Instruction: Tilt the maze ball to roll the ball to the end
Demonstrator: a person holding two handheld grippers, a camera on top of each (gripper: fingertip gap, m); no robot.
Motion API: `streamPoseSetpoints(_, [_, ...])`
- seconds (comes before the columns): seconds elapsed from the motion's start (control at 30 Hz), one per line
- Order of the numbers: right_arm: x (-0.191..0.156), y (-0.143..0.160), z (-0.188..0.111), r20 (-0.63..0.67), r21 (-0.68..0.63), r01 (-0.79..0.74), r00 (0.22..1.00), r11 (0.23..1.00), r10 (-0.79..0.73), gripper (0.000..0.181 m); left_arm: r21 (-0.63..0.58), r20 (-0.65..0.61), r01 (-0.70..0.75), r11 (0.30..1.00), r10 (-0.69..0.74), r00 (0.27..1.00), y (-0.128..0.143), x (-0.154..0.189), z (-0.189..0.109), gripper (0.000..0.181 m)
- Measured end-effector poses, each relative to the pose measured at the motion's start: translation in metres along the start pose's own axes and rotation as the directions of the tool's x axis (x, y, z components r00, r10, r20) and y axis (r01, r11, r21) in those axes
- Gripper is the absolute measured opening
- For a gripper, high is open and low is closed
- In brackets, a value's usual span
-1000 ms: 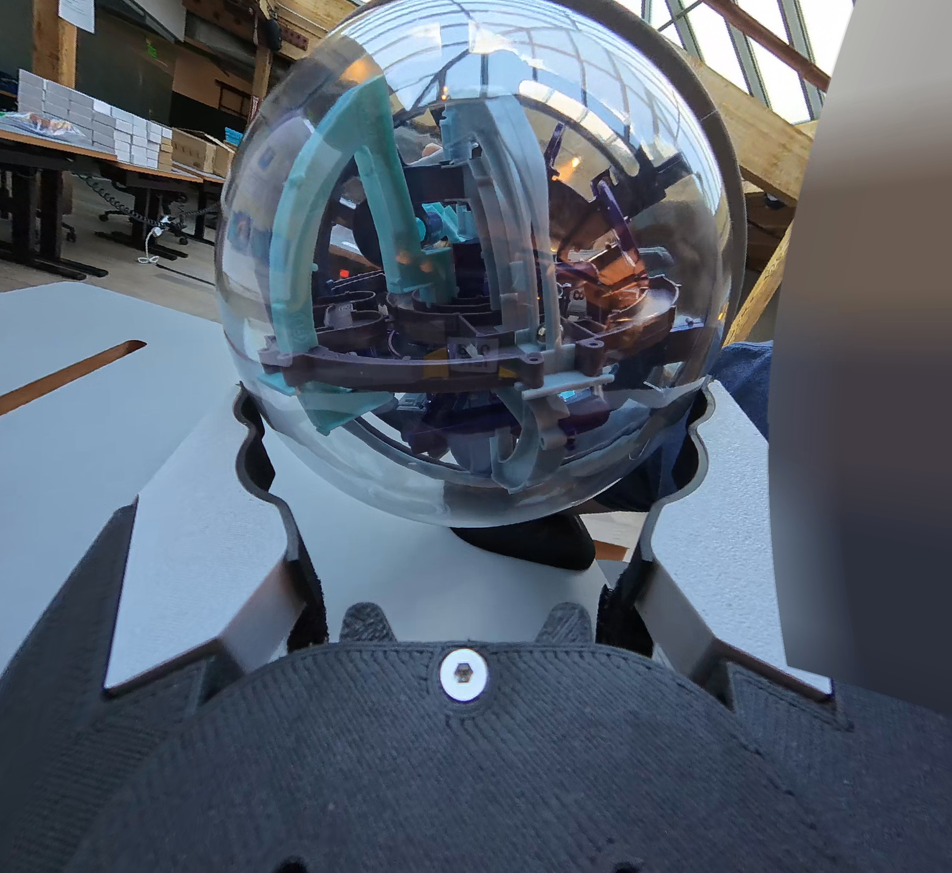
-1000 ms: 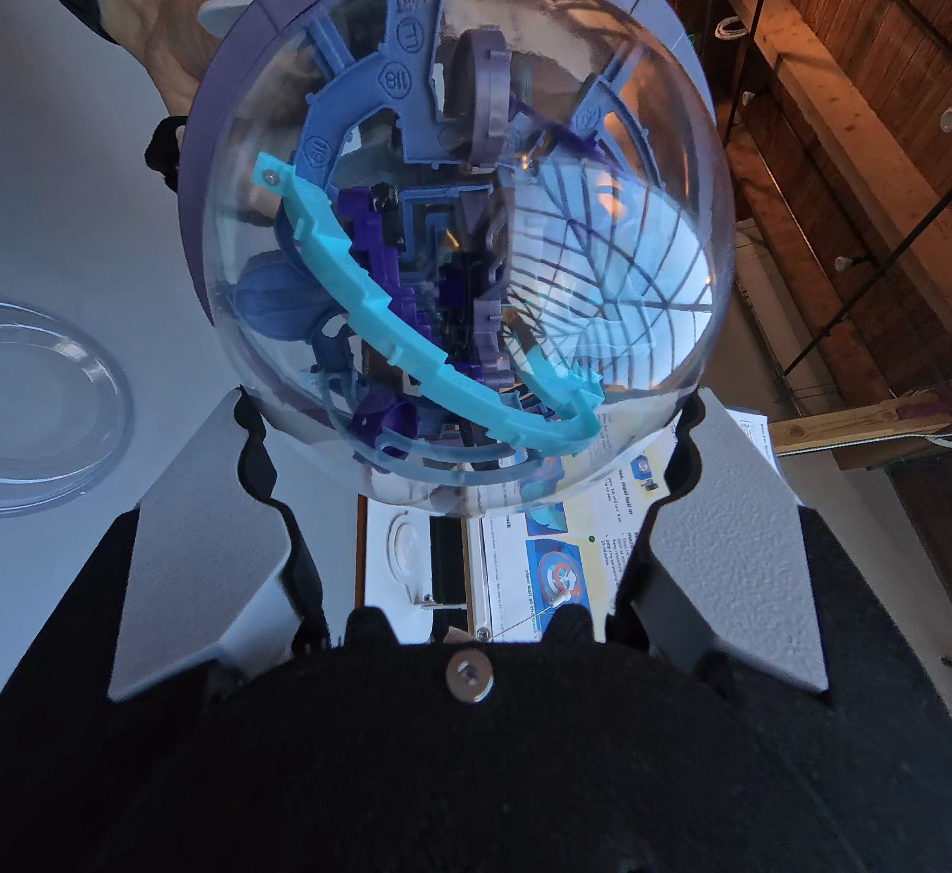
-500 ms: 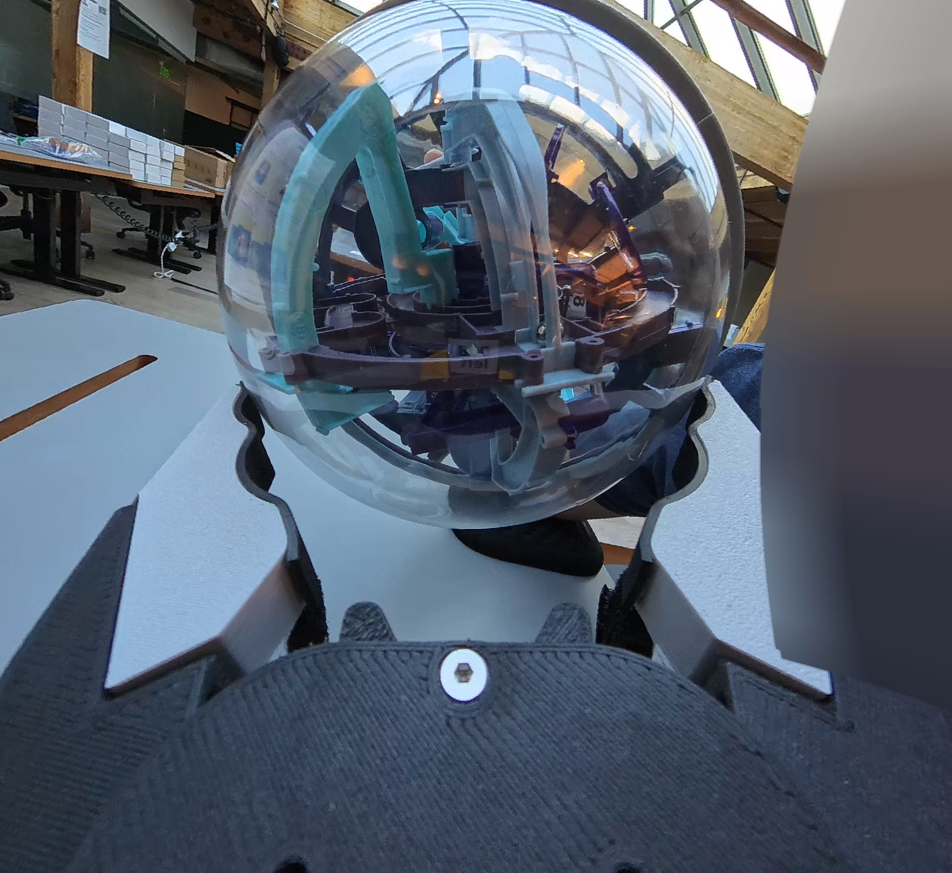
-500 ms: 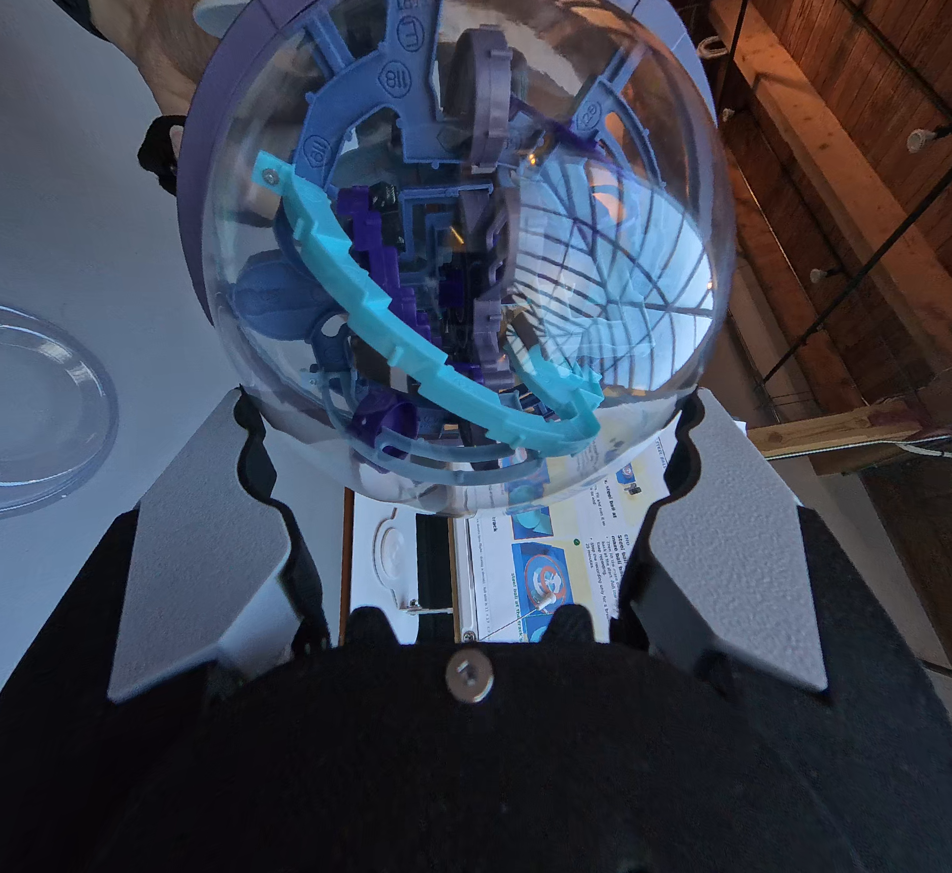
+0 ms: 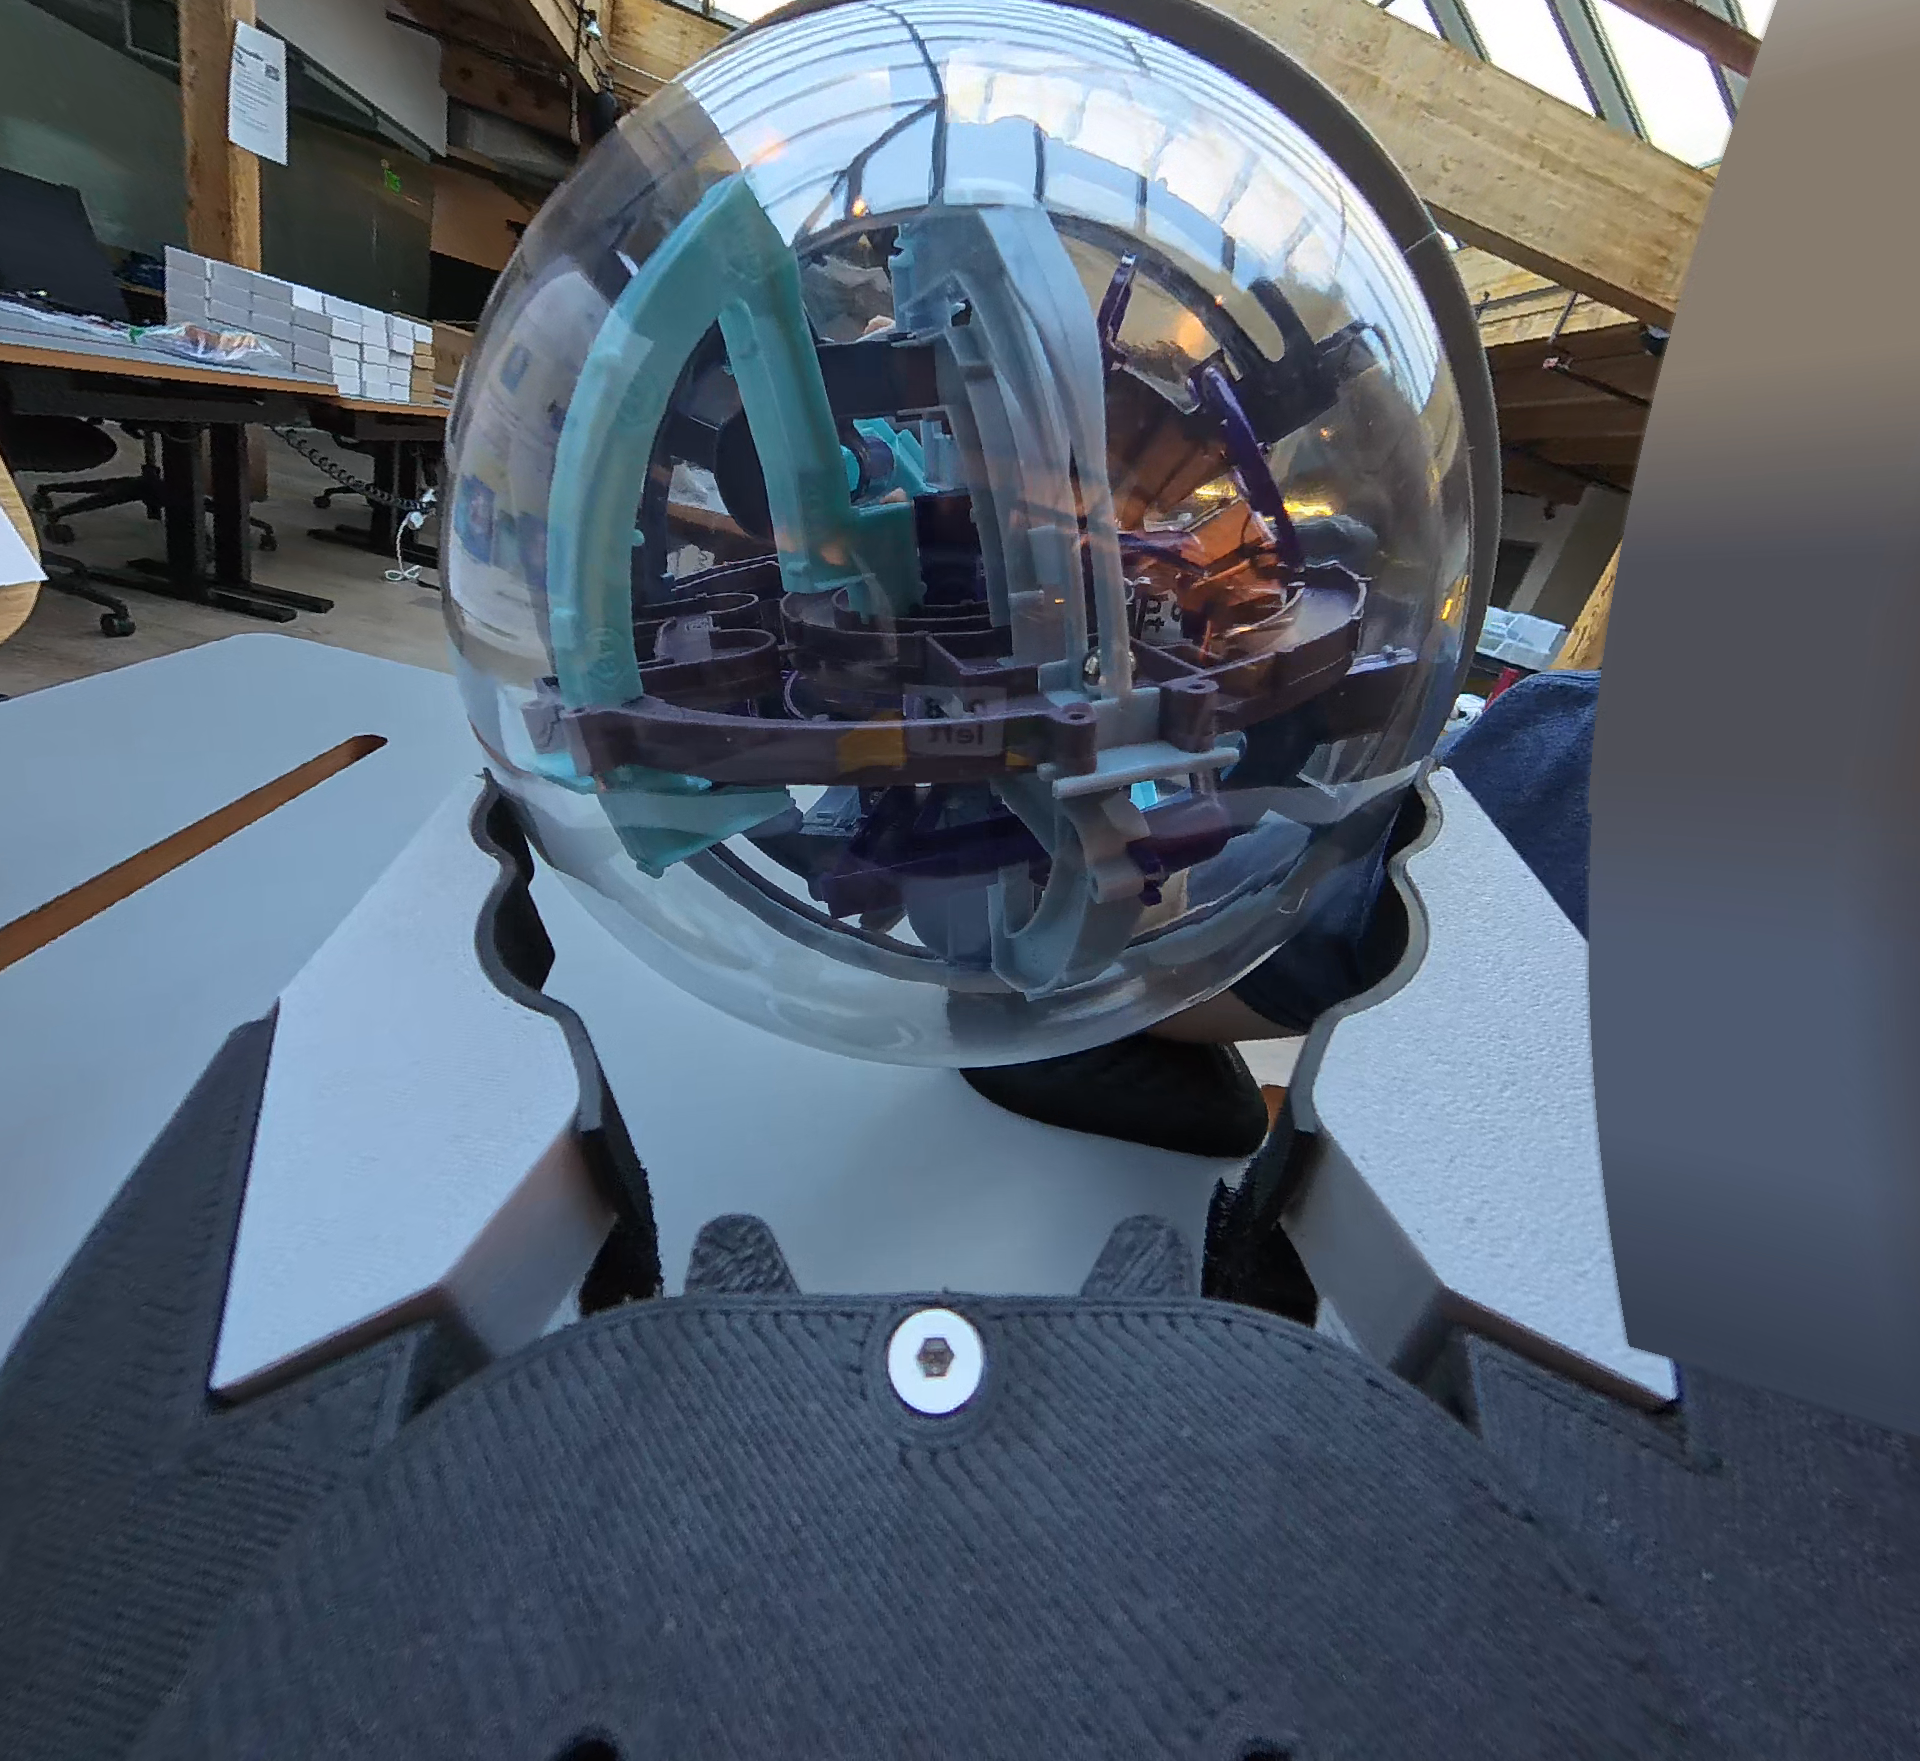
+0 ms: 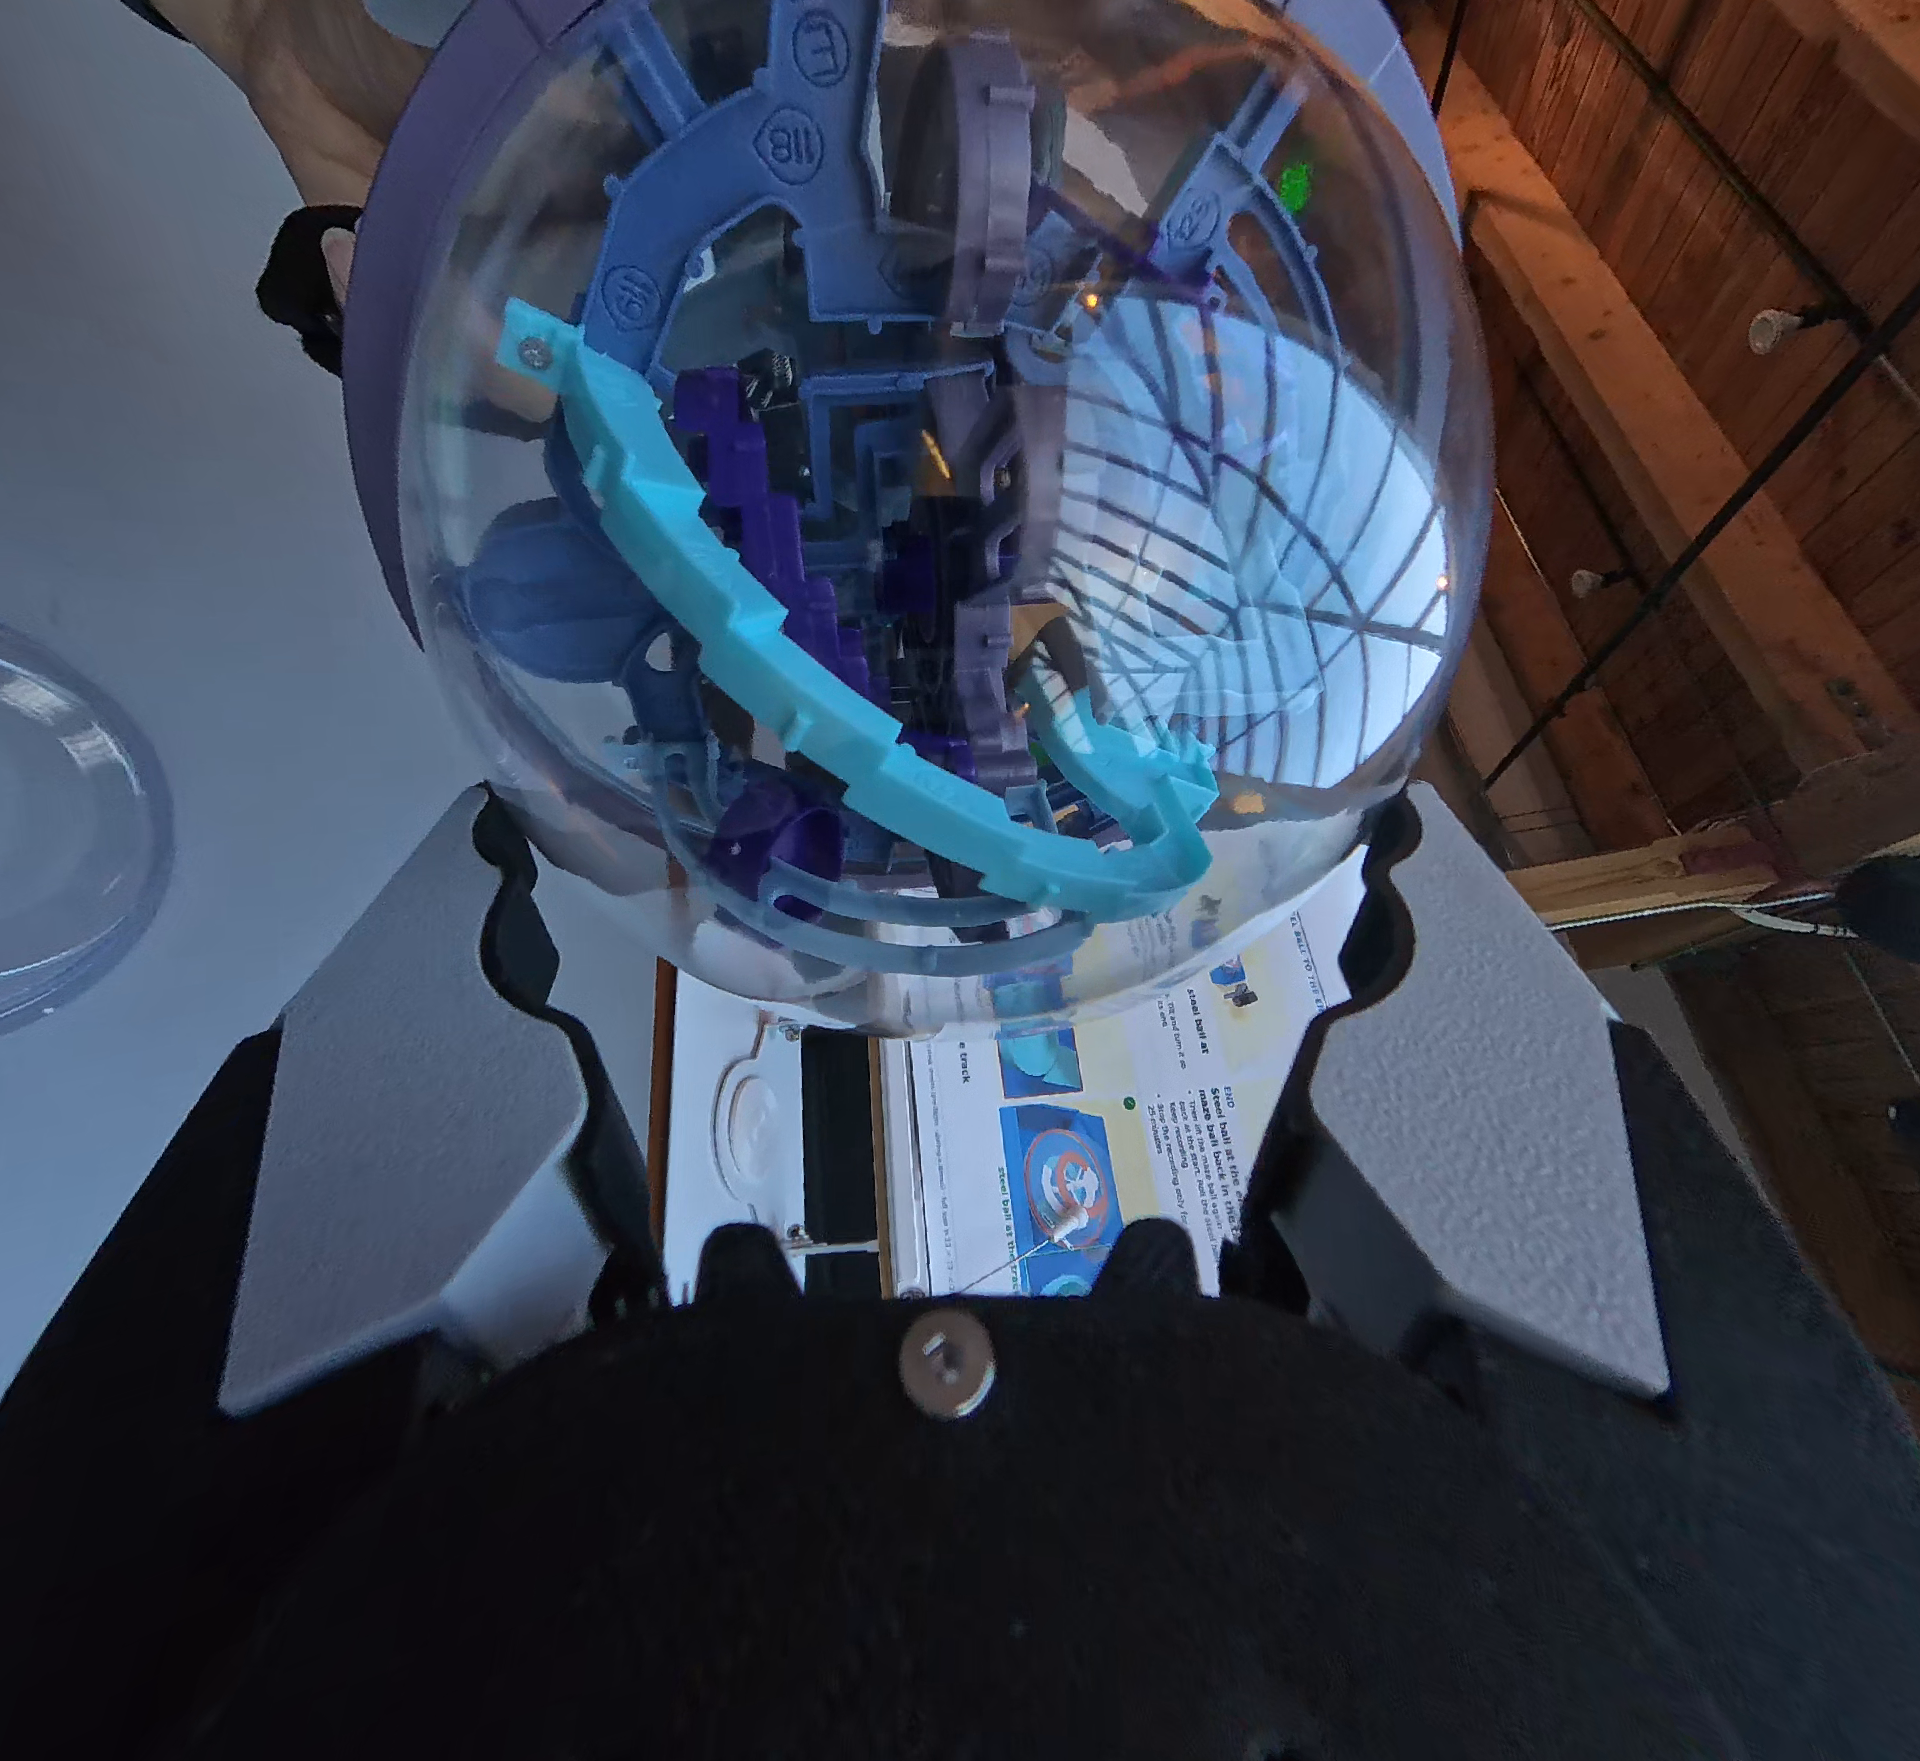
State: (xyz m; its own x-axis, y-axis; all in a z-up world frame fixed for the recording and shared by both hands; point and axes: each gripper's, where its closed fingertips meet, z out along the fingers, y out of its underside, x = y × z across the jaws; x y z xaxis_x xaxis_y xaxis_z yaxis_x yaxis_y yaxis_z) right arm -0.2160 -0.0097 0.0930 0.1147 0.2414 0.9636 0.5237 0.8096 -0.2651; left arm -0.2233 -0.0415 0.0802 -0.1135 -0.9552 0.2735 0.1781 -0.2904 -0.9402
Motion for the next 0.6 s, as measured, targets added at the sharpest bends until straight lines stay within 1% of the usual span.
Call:
streamPoseSetpoints(0.17, [0.0009,-0.0004,0.0018,-0.012,-0.001,-0.003,1.000,1.000,0.003,0.155,0.004,0.004,-0.004,1.000,0.004,1.000,-0.0020,-0.0003,-0.0015,0.158])
streamPoseSetpoints(0.6, [0.0049,-0.0059,0.0045,-0.081,0.015,0.051,0.995,0.999,-0.050,0.155,-0.025,0.030,-0.091,0.996,0.092,0.995,-0.0059,0.0031,-0.0054,0.158])
